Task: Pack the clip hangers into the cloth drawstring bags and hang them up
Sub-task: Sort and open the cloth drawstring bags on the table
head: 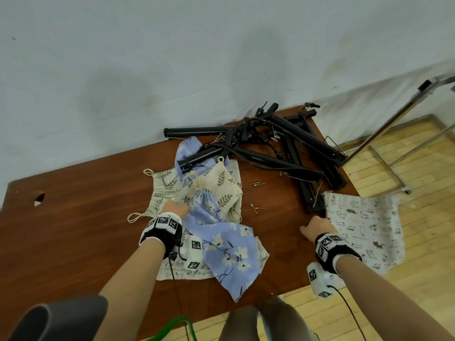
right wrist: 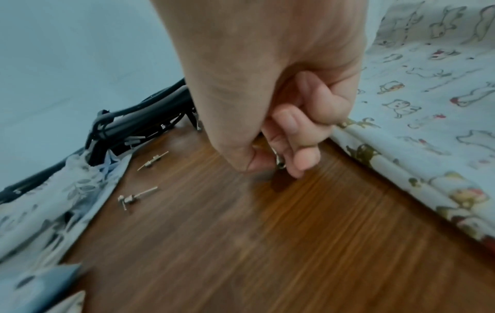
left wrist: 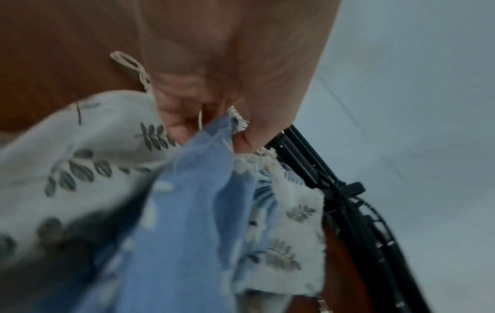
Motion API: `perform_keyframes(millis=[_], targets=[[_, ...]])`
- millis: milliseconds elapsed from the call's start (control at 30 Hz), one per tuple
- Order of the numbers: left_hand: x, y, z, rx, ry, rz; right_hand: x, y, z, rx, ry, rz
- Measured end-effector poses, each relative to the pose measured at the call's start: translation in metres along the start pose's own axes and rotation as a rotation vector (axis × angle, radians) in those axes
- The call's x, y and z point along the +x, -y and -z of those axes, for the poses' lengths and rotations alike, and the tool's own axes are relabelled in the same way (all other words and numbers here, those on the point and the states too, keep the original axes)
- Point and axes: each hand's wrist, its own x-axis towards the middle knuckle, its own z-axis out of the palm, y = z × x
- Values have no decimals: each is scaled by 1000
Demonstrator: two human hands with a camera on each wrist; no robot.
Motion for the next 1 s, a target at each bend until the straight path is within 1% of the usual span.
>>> perform_keyframes(millis=[67,100,167,233,300,367,433,467,533,567,600,667,733,767,800,833,900,967,1000], targets=[[-12,-9,1,-93,61,13,-2,-1,1,70,37,16],[-21,-18,2,-166,123,6,-7,2,1,134,54,37],[-38,-35,5,-321,232,-18,-19,17,8,268,58,150],[-61,-51,9,-365,356,-74,-40,41,26,450,50,298],[-76,-64,10,-291,482,-184,-65,67,53,633,20,495],[-96,-78,14,-221,588,-305,-89,87,80,742,-46,703],[-123,-94,21,-256,733,-406,-110,101,102,786,-97,889],[-134,-99,23,-280,810,-460,-118,105,109,799,-99,966],[-146,-105,29,-331,887,-522,-131,107,119,733,-119,1072],[-150,-107,32,-335,883,-547,-134,106,122,654,-174,1114],[-152,-109,36,-318,847,-571,-137,101,123,568,-254,1145],[-151,-110,40,-343,708,-599,-141,87,121,459,-429,1154],[-151,-108,45,-472,555,-548,-146,71,116,409,-543,1138],[-152,-106,48,-547,507,-515,-147,63,114,389,-564,1133],[-154,-104,50,-593,491,-494,-147,56,112,370,-561,1142],[-155,-101,50,-622,491,-483,-147,50,111,362,-529,1163],[-159,-97,50,-616,493,-475,-147,43,110,361,-438,1188],[-163,-94,48,-609,462,-477,-150,41,110,302,-428,1178],[-165,-93,48,-606,484,-489,-154,42,111,267,-431,1175]])
